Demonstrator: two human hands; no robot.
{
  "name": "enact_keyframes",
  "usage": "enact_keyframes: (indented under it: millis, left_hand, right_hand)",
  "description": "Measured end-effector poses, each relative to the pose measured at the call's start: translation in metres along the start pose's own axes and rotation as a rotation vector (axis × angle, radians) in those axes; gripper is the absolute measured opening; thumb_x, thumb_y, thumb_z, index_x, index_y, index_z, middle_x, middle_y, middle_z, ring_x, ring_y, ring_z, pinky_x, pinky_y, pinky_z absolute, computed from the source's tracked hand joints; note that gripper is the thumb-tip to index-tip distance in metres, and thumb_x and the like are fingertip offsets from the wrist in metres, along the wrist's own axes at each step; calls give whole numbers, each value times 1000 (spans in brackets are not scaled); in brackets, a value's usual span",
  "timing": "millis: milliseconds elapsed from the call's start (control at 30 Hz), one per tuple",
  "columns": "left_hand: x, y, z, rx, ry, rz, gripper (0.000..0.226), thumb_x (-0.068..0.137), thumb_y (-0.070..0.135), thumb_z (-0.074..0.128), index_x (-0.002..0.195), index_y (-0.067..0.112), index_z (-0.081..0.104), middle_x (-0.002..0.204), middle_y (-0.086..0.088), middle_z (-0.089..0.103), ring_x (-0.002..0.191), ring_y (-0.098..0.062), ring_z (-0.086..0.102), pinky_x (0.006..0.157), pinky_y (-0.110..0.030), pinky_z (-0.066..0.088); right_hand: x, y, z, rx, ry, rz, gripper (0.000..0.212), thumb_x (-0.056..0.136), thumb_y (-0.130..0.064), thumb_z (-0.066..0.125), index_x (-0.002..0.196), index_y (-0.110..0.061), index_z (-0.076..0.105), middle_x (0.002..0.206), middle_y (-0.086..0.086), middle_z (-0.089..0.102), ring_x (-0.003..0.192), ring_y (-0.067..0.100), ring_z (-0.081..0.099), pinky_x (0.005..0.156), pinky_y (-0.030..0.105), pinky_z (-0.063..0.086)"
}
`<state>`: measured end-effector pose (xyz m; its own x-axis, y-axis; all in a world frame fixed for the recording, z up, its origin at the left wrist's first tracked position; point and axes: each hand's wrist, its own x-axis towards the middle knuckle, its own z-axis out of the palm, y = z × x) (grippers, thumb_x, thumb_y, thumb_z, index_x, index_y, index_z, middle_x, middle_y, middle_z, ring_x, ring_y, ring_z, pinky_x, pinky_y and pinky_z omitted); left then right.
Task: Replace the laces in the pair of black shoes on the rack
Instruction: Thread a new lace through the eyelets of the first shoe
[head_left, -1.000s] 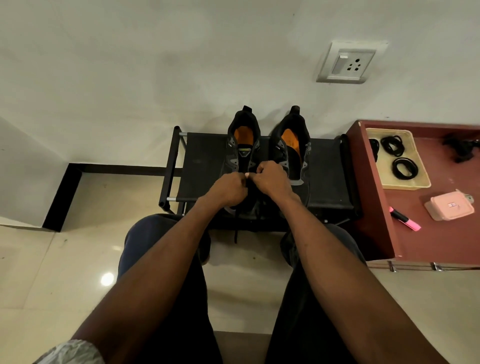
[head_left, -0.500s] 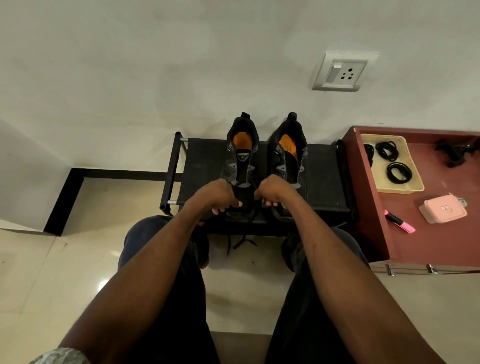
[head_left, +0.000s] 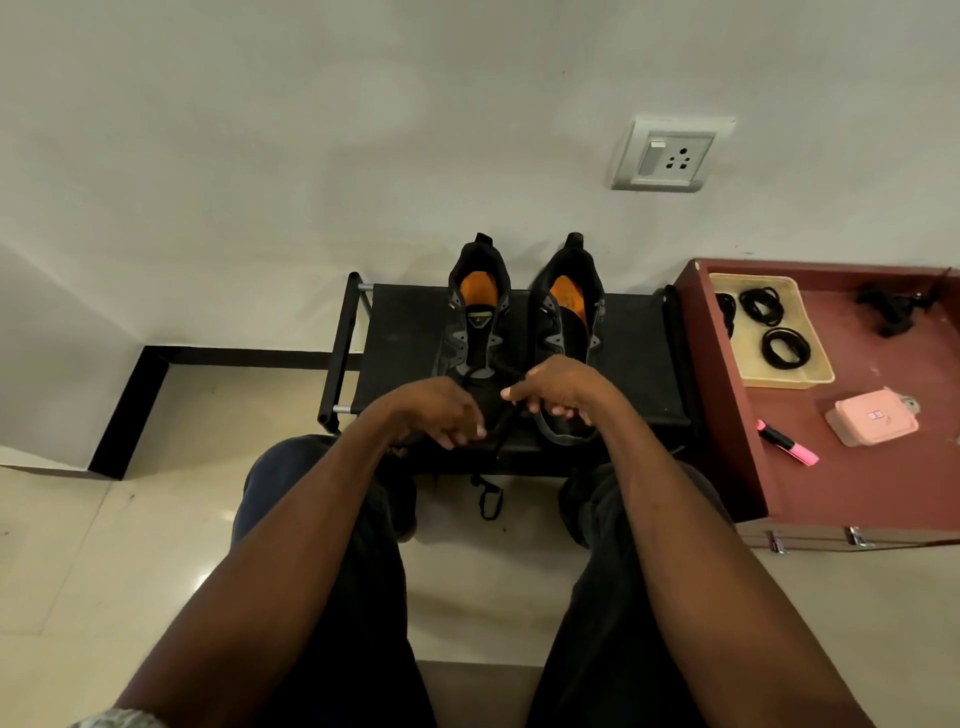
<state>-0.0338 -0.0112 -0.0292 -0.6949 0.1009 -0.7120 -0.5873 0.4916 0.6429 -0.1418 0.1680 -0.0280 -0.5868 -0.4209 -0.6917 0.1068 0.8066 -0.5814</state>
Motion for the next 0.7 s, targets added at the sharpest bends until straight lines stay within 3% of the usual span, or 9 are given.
enact_keyframes:
  millis: [67,133,167,267,400,533,700]
  left_hand:
    - [1,-2,-6,-141,342,55,4,94,17,65,96,14,68,93,-6,70,79,-13,64,66,-24,53]
    - [4,-2,-10,-92,686,116,12,93,27,68,87,19,62,83,2,66,72,-10,60,60,-23,47]
    - [7,-2,-9,-39,756,125,16,92,32,69,85,20,60,82,4,64,72,-8,59,60,-23,45]
    - [15,1,0,77,680,74,24,91,40,68,87,19,59,82,3,63,74,-11,59,62,-26,47]
    - [24,1,7,323,651,30,20,96,33,62,103,15,58,100,-6,66,89,-25,63,76,-37,51]
    - [25,4,9,353,652,25,18,98,27,56,105,11,59,98,-10,65,91,-31,63,71,-35,44]
    - [20,7,5,362,460,67,20,94,19,59,106,3,64,102,-13,66,89,-27,62,73,-35,48]
  right_hand:
    - [6,0,6,-133,34,6,38,88,-48,72,79,-10,68,64,-1,61,46,12,45,48,25,36]
    - [12,-1,12,-172,204,-64,44,89,-49,69,75,-7,66,66,3,61,56,18,54,56,29,41]
    - [15,-3,14,-151,297,-115,45,90,-47,69,70,-7,63,65,4,59,60,20,56,58,30,41]
    - [24,-11,22,-2,467,-224,39,93,-40,67,75,-5,64,67,5,58,65,21,57,61,32,41]
    - [39,-19,35,17,496,-253,42,94,-46,63,71,-11,54,64,3,53,62,22,54,58,34,38]
    - [49,-22,45,-34,541,-225,38,93,-50,62,85,-13,56,81,5,61,76,23,57,63,34,39]
    - [48,-28,49,-103,608,-242,30,95,-38,61,90,-7,61,85,9,62,77,27,56,65,33,39]
